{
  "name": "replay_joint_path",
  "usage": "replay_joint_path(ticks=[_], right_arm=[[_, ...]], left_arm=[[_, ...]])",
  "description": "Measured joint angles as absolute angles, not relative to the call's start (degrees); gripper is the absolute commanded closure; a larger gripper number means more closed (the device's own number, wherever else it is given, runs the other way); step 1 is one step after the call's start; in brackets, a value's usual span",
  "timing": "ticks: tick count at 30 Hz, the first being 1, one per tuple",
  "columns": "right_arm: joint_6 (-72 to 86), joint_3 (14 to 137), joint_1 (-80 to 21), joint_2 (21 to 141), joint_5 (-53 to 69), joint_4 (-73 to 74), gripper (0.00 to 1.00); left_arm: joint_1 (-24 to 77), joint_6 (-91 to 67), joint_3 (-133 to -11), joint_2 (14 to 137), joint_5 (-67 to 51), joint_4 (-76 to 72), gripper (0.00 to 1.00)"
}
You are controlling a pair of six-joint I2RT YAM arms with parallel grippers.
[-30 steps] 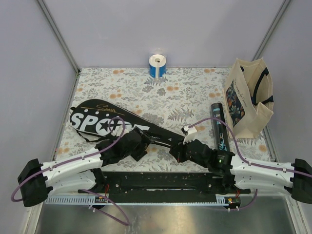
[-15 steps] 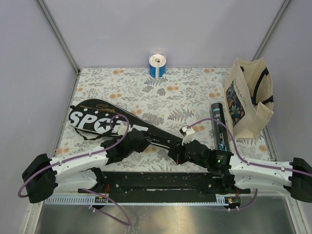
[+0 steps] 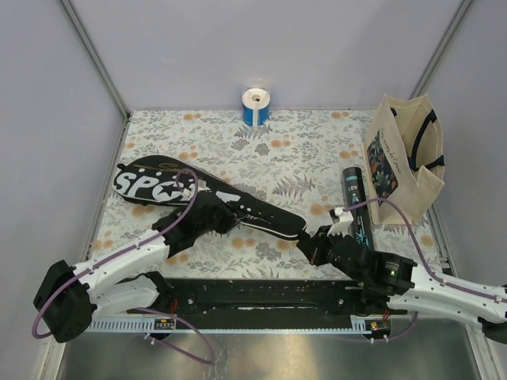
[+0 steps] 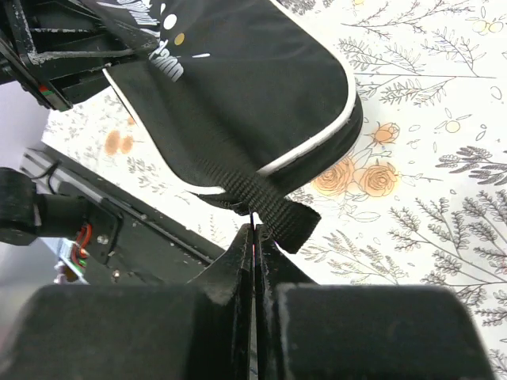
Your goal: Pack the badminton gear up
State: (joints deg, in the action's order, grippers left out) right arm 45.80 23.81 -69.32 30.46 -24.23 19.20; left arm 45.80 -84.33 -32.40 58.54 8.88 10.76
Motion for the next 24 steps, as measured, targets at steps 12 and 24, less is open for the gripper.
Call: replay_joint_path(ticks=[12, 24], right_arm=[[47.2, 23.8, -69.8, 24.6, -28.1, 20.2, 0.98], [44.0, 23.3, -69.8, 26.1, -25.9, 19.9, 0.62]], left_arm=[[39.3, -62.4, -46.0, 62.8, -6.9, 21.3, 1.0], [34.1, -41.5, -60.7, 78.2, -17.8, 28.0, 1.0]])
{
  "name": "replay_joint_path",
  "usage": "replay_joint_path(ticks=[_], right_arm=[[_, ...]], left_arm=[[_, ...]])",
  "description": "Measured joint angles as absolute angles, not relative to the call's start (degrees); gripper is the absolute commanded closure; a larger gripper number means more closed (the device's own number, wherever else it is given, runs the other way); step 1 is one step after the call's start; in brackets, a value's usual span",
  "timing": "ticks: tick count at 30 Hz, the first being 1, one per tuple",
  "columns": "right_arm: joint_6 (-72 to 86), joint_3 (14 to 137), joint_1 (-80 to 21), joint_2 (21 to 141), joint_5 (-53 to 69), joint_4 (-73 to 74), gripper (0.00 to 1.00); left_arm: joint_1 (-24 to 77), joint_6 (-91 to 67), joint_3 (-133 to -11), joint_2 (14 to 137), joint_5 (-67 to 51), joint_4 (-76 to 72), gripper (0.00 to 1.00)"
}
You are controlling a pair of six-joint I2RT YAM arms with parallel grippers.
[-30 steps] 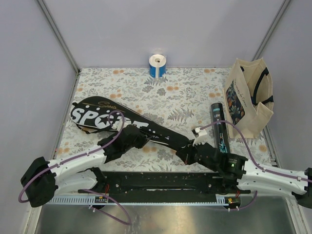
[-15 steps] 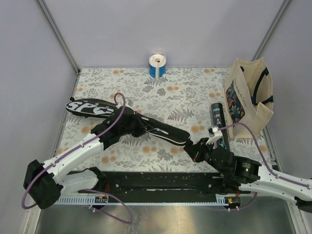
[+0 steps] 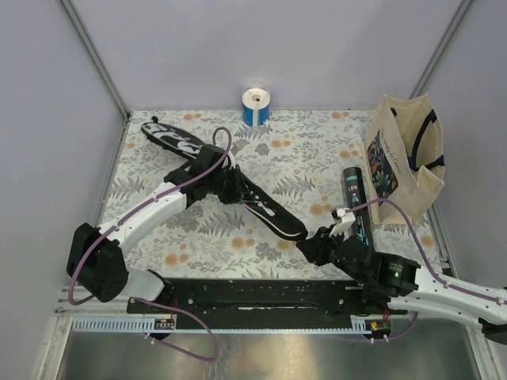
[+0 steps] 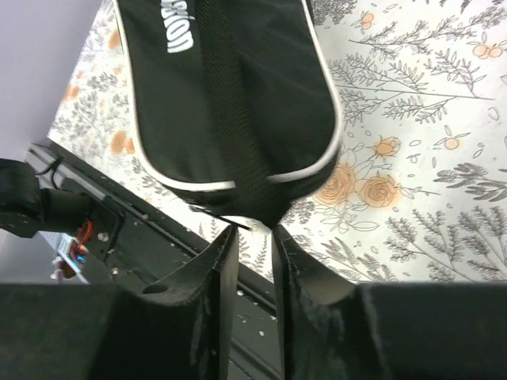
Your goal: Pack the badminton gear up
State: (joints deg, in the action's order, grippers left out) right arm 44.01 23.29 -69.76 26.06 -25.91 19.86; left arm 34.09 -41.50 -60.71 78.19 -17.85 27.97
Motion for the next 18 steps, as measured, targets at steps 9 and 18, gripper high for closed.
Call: replay_joint_path(ticks=[9, 18], right_arm=[[41.7, 26.9, -69.6, 27.0, -24.4, 25.0, 0.01], [38.8, 34.9, -69.5, 26.3, -27.2, 30.2, 0.01]], left_arm=[[26.4, -36.9, -52.9, 80.4, -24.0, 25.3, 0.68], [26.3, -38.2, -48.6, 71.8, -17.7, 34.5, 0.01]])
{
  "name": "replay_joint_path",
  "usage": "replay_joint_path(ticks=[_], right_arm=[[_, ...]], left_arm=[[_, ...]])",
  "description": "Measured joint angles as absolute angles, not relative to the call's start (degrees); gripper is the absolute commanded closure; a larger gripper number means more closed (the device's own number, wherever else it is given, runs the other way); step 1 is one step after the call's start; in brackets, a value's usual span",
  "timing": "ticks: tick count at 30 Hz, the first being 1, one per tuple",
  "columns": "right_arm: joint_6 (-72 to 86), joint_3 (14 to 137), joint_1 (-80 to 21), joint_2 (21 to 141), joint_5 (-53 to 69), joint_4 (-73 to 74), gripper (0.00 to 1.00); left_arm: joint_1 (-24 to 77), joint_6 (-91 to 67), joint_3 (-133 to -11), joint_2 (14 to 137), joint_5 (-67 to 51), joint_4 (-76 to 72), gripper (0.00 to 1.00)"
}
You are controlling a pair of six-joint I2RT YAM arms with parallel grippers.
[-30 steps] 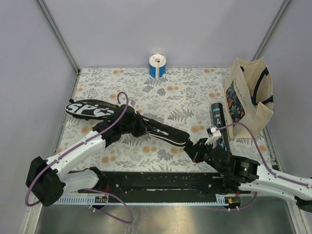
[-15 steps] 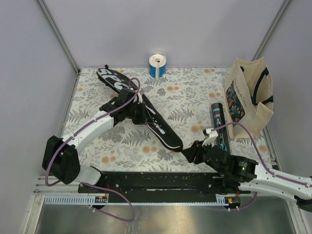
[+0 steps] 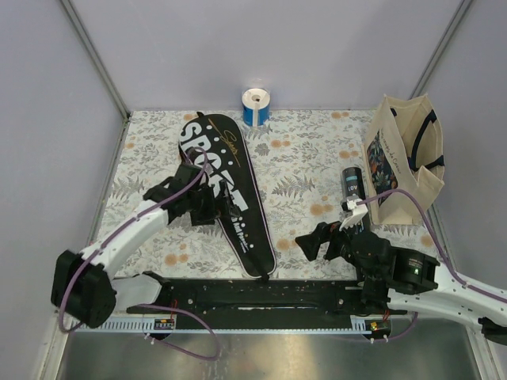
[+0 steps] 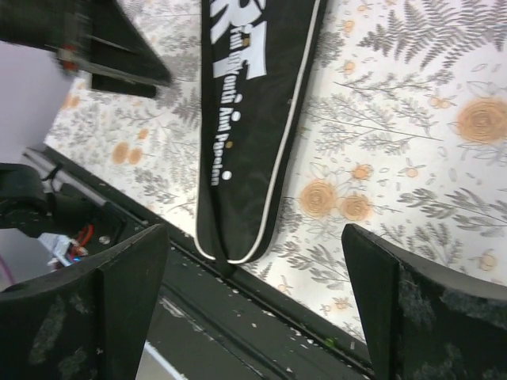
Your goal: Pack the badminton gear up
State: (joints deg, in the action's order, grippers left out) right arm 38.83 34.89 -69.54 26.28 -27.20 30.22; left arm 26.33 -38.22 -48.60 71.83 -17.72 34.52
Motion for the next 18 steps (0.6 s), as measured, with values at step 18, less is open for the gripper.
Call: replay_joint_path(ticks=[18], right_arm=[[30.1, 57.1, -69.4, 24.4, -33.8, 38.9, 0.0]], left_arm=[[26.4, -32.7, -60.1, 38.0, -13.5, 31.8, 0.01]])
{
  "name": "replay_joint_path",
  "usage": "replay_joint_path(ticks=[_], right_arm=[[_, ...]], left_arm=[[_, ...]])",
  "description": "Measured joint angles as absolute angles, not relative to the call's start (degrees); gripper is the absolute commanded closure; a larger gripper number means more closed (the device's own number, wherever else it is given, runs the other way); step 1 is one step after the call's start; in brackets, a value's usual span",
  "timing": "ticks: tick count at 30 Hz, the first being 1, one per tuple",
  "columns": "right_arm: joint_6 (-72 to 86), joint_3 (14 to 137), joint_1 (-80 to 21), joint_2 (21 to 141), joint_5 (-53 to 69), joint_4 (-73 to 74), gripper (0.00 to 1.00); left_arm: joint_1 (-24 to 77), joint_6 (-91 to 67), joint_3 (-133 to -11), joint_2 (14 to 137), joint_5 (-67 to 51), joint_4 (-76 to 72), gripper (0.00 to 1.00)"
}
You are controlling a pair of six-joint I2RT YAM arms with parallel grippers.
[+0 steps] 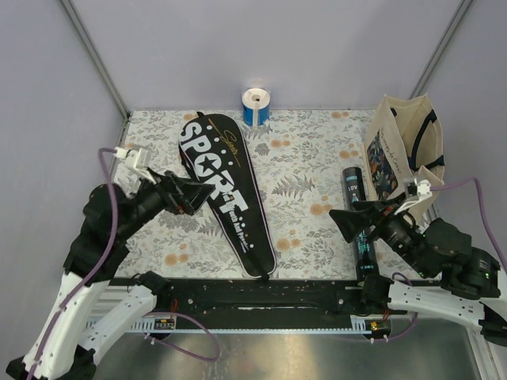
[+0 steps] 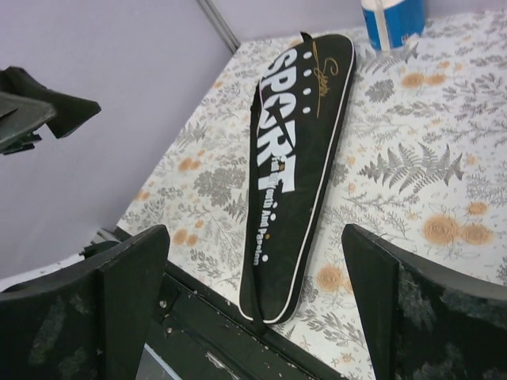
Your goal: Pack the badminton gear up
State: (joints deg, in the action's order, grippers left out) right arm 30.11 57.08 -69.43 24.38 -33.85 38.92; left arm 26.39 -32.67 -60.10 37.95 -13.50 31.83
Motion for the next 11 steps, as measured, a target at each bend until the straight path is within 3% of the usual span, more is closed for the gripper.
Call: replay_joint_path(ticks=[11], right_arm=[[26.5, 59.7, -69.4, 21.9, -37.1, 38.8, 0.0]], left_arm=[[26.4, -30.2, -56.4, 31.9, -11.9, 27.8, 0.01]])
